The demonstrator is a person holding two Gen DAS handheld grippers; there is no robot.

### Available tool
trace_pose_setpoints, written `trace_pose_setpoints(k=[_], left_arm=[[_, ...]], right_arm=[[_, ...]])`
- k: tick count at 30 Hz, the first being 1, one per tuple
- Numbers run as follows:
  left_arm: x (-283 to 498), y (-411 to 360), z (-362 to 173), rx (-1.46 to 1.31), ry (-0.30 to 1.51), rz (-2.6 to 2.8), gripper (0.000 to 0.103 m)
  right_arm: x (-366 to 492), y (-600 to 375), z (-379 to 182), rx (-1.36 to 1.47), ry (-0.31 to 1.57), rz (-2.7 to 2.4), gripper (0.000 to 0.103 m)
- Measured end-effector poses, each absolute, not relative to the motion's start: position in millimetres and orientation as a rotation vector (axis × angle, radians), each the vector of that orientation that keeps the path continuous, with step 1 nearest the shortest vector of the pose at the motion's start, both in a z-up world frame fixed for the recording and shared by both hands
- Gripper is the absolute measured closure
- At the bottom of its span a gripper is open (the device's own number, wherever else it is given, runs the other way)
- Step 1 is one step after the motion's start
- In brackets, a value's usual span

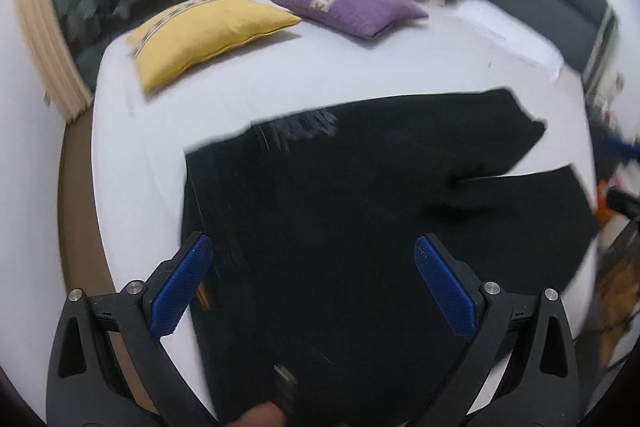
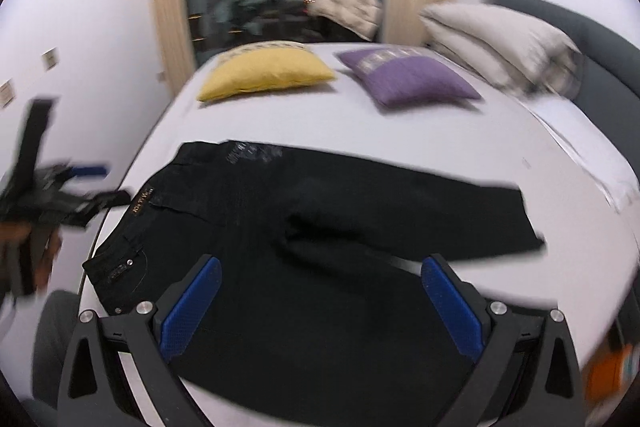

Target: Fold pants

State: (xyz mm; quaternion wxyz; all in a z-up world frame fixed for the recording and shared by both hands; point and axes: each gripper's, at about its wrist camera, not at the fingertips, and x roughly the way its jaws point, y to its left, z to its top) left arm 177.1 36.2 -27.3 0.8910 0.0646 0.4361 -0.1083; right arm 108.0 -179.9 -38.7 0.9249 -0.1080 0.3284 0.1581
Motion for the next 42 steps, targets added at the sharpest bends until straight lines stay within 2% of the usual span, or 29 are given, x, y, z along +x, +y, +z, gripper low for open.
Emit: trace_pose_setpoints(k=[4,8,10,11,14,18,20,22,25,27,28,29,34,39,42], left_arm=[[261.4,46.9,-31.8,0.242,0.902,-0.275,0.000],[352.3,57.1,-59.1,0.286,1.008,-0.401,0.000],[382.9,61.7,-75.2,0.305,1.061,-0.445,0.004],[396.9,63.4,-84.2,0.321,1.086,-0.472,0.012],[425.1,67.7,-108.3,0.358,1.163,-0.548,0.024],[447.9,74.3,-132.3,0.391,1.228,-0.608,0.032],[456.1,72.9,-144.1,0.399,1.256,-0.624,0.043],[463.6,74.4,-154.7,0.397,1.289,-0.647,0.047],[470.5,75.9,-164.2,0.392,1.322,-0.660,0.047],[473.5,74.5,-167.4,0.391,1.337,-0.672,0.062],[473.4,72.6,-168.2,0.389,1.339,-0.680,0.083],[472.8,69.2,-169.3,0.402,1.336,-0.683,0.092],[451.1,59.6,-163.8,0.502,1.246,-0.681,0.096],[433.0,67.3,-143.2,0.512,1.133,-0.677,0.097],[424.3,66.0,-131.1,0.527,1.090,-0.690,0.097]], right_arm=[[162.1,-179.9,-45.4,-0.303,0.718,0.457,0.019],[213.6,-177.8,-59.1,-0.350,0.770,0.590,0.032],[239.2,-174.6,-66.1,-0.375,0.778,0.652,0.033],[254.4,-172.6,-69.4,-0.392,0.788,0.679,0.033],[292.6,-165.4,-77.3,-0.420,0.814,0.728,0.033],[333.6,-163.8,-83.7,-0.368,0.831,0.778,0.033],[351.6,-161.3,-87.8,-0.364,0.842,0.796,0.035],[366.8,-156.3,-93.5,-0.372,0.855,0.810,0.036],[379.7,-151.2,-101.9,-0.383,0.892,0.839,0.036],[388.0,-147.8,-108.0,-0.406,0.911,0.848,0.036],[392.6,-146.2,-111.6,-0.421,0.921,0.851,0.036],[395.2,-144.4,-114.1,-0.437,0.927,0.853,0.036],[411.7,-139.1,-123.6,-0.509,0.960,0.841,0.038],[431.6,-133.2,-137.1,-0.577,1.010,0.824,0.051],[443.7,-132.5,-147.1,-0.597,1.038,0.808,0.052]])
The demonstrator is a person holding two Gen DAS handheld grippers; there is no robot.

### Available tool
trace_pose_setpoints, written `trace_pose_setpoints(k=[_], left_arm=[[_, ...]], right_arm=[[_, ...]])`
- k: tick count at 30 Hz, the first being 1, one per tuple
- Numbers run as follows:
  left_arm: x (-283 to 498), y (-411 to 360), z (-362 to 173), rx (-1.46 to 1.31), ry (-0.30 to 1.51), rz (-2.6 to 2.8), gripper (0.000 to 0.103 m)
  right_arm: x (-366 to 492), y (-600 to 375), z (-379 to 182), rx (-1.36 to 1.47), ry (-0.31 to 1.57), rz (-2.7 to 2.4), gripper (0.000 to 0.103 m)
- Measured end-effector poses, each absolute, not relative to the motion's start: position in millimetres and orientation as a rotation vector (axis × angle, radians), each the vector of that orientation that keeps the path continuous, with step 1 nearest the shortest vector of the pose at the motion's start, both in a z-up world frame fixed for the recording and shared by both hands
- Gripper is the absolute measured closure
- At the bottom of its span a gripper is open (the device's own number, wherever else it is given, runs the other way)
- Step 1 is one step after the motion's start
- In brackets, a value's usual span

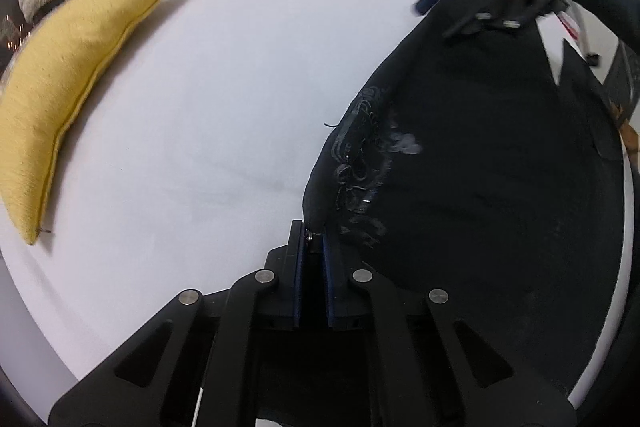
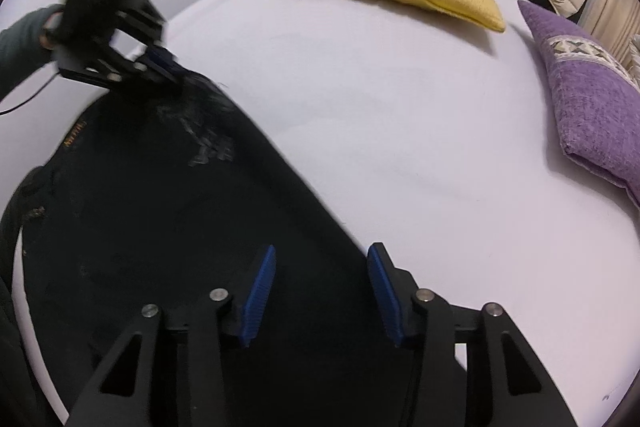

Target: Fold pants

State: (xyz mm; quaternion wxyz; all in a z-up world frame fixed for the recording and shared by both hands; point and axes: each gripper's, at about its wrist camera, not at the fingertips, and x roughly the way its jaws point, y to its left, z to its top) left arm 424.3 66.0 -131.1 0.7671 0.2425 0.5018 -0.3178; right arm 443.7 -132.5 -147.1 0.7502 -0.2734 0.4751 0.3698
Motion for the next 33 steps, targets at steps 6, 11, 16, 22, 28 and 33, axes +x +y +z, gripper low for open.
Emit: trace_pose_setpoints(k=[6,11,16,22,28,33], left_arm=[[393.2,55.6,-119.3,0.560,1.026,-0.693,0.097],[383.6,65.7,-107.5,0.532,1.022,-0.698,0.097],[383.0,63.2,-108.7,0.530,1.023,-0.693,0.097],[384.2,63.6,-109.8,0.521,1.023,-0.686,0.097],[380.3,61.1,-105.3,0.515,1.011,-0.677,0.097],[374.8,60.2,-98.4,0.505,0.998,-0.669,0.097]], right_arm=[[460.9,-129.8,-154.2,-0.601,1.067,0.804,0.052],[463.6,-121.5,-165.0,-0.661,1.105,0.811,0.056],[467.6,-119.8,-168.1,-0.672,1.125,0.810,0.075],[468.3,-122.9,-161.3,-0.663,1.123,0.794,0.091],[462.8,-123.7,-153.4,-0.673,1.087,0.738,0.098],[452.8,-123.5,-147.8,-0.643,1.067,0.653,0.100]])
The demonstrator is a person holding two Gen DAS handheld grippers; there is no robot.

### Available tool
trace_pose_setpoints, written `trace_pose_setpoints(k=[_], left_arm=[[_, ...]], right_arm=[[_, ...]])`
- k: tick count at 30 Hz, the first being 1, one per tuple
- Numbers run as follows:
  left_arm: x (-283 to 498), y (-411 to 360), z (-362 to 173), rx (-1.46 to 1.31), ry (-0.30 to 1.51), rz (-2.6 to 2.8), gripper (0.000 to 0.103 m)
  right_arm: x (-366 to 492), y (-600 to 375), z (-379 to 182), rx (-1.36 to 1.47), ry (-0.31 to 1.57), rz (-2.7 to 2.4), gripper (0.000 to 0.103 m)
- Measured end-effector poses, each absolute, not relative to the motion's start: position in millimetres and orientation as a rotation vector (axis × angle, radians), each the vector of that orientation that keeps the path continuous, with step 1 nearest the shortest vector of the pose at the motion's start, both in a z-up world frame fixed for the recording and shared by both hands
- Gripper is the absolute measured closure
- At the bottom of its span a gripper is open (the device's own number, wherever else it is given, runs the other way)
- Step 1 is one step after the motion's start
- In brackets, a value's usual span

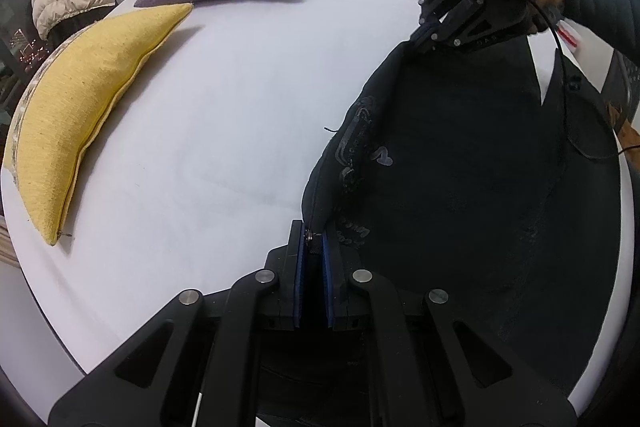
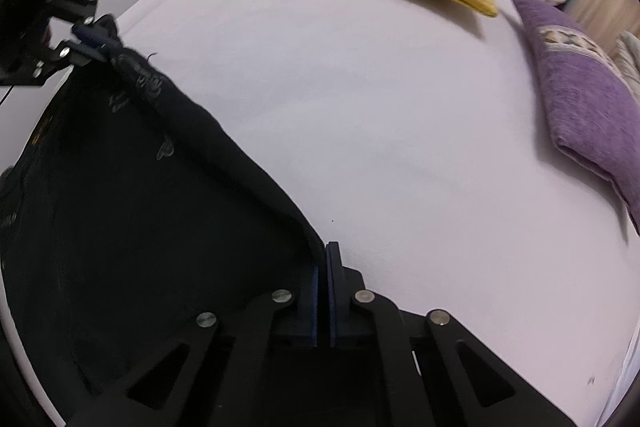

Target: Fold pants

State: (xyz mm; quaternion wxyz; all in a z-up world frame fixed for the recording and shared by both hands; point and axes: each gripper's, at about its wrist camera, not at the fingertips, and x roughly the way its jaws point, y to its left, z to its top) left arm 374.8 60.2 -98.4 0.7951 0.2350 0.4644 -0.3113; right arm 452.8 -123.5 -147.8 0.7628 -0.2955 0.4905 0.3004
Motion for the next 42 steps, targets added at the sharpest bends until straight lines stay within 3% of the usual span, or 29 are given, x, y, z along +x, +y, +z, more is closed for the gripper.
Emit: trace_pose_setpoints(k=[13,24,30,42], left_arm=[[333.3,52.3,-76.5,0.452,0.960,-0.667,0.097],[242.3,36.3,-55.3,0.476,0.898,-0.668,0.097],[180.8,49.1,-56.8,0.466,0.883,-0.650,0.097],[69.2,58.4,-96.2,0.536,0.935,-0.642,0.097]], right_arm=[[393.7,-119.7,-137.7,-0.410,1.022,0.507,0.100],[308.7,-116.7,-115.7,-0.279,0.931,0.463,0.100],[251.3,-113.8,-98.7,-0.389,0.858,0.442,0.100],[125.3,-91.8,-136.1,-0.600,0.825,0.458,0.100]])
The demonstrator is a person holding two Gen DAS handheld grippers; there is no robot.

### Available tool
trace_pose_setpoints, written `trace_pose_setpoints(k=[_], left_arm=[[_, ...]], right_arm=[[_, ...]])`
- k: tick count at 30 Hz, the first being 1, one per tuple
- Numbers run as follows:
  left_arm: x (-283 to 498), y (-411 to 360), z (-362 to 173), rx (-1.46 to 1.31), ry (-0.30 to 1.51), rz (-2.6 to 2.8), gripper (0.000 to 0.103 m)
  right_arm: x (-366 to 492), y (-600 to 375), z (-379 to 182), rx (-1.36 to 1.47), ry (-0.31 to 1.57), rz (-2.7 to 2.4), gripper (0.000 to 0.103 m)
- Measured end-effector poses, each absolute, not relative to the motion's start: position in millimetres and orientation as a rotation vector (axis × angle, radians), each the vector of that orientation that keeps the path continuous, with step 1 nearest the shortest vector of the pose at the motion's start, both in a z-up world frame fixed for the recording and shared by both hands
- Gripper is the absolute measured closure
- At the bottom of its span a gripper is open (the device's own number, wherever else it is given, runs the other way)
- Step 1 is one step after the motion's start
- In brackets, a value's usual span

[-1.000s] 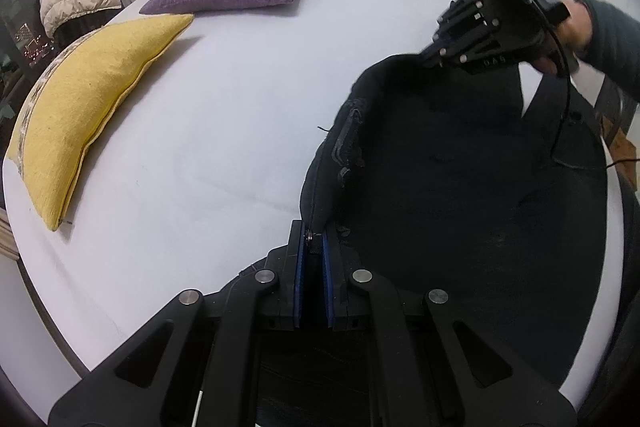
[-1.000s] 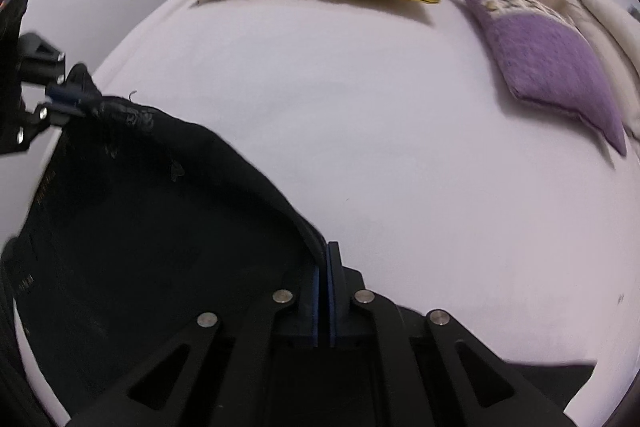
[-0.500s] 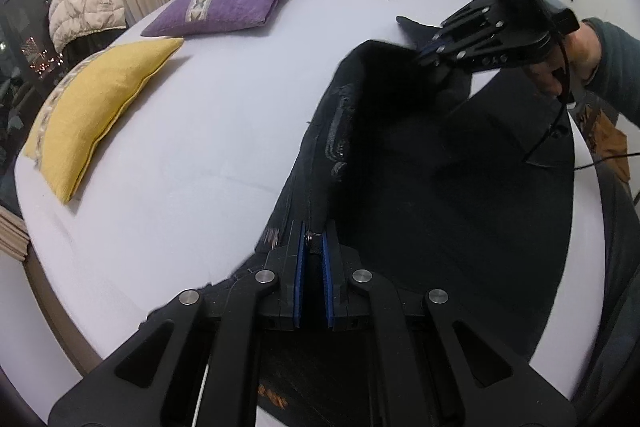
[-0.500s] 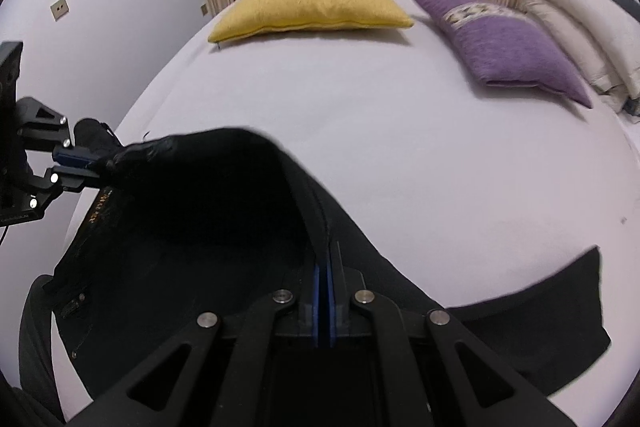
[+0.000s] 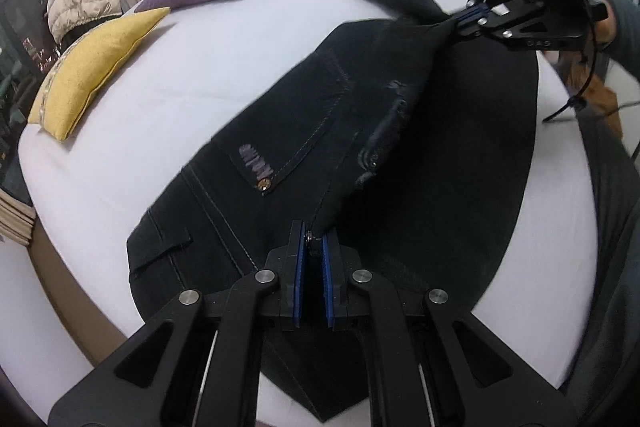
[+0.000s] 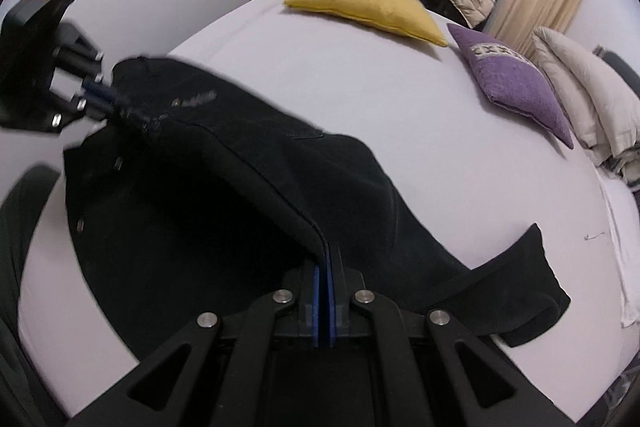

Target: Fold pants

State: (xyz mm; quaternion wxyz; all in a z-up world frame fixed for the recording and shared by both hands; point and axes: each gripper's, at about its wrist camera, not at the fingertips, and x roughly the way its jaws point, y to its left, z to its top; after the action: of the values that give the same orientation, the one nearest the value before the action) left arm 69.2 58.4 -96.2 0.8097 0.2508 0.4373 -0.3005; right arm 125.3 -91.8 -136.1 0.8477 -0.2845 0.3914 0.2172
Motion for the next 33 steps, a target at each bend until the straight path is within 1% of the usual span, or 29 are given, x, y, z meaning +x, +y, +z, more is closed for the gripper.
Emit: trace_pose_setpoints(k=[5,9,11,15,21,28,33], left_arm=[[29.3,62.0,-110.0,0.593,0.937,-0.685,0.097],[8.5,61.3,-122.6,0.636,0.952,-0.697,0.097],[-2.3,59.2,-132.8,0.701,0.945,-0.695,0.097],[-18.3,57.9,-144.8,0.750,0.939,-0.704,0.097],[-31.5,52.0,-154.5,0.816,0.911,-0.719,0.096],[-33.6,44.4,-161.1,0.841,0.890,-0.728,0.097],[-40.7,32.8,-159.9,0.865,0.862,-0.754,0.097]], right_arm=[[93.1,-84.1,-155.6,-0.682,0.816,0.440,0.100],[69.7,-75.8,-170.7,-0.721,0.822,0.427,0.100],[61.2,-71.9,-178.0,-0.746,0.817,0.420,0.100],[47.0,-66.0,-198.2,-0.839,0.796,0.394,0.100],[32.4,-65.2,-213.5,-0.931,0.759,0.370,0.100],[14.9,-62.2,-236.2,-1.122,0.692,0.345,0.100],[8.1,-70.9,-233.4,-1.143,0.682,0.321,0.100]])
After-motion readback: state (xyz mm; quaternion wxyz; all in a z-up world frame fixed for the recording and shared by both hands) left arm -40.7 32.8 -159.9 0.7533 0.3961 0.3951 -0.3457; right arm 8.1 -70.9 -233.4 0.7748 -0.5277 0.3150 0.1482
